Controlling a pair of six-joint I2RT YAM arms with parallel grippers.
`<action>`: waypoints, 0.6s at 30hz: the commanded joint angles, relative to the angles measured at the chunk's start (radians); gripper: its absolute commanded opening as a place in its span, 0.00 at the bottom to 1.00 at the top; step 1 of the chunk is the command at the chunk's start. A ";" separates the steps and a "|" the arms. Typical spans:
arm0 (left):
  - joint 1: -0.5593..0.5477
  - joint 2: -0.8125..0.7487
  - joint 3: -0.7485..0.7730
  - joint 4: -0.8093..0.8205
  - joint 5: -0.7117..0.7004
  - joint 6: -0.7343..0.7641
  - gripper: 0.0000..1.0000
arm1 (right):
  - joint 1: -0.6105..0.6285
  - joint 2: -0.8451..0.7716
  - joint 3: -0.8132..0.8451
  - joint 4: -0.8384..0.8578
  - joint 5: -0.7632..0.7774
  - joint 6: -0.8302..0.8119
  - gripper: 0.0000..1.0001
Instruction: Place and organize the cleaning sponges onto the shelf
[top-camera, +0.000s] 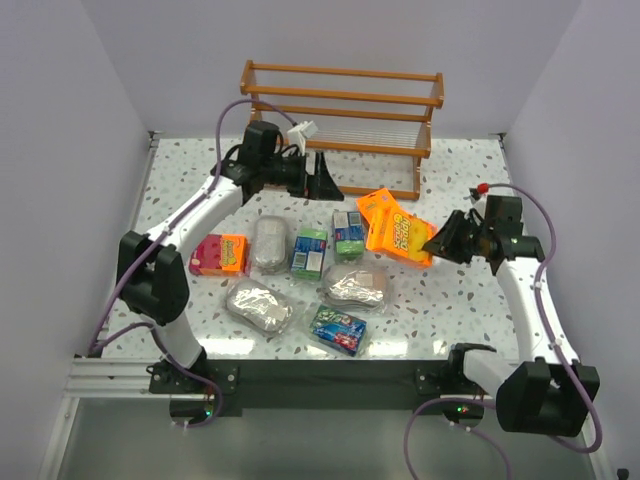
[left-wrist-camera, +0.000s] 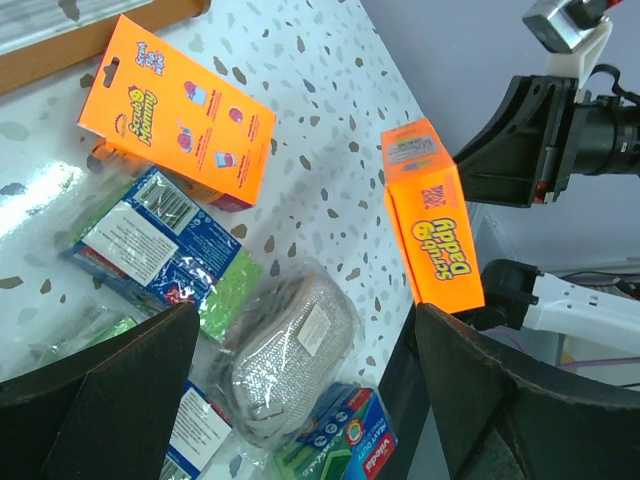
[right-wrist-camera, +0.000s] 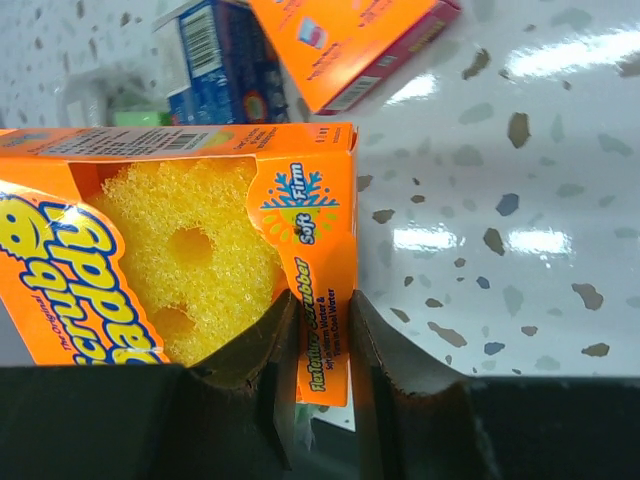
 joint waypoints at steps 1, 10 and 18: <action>0.004 -0.049 0.000 -0.003 0.136 0.000 0.95 | 0.013 0.021 0.104 -0.078 -0.172 -0.149 0.00; -0.060 -0.094 -0.072 0.090 0.087 -0.086 0.93 | 0.142 0.124 0.220 -0.050 -0.066 -0.091 0.00; -0.094 -0.112 -0.080 0.010 -0.111 -0.079 0.85 | 0.187 0.132 0.213 0.051 -0.068 0.018 0.00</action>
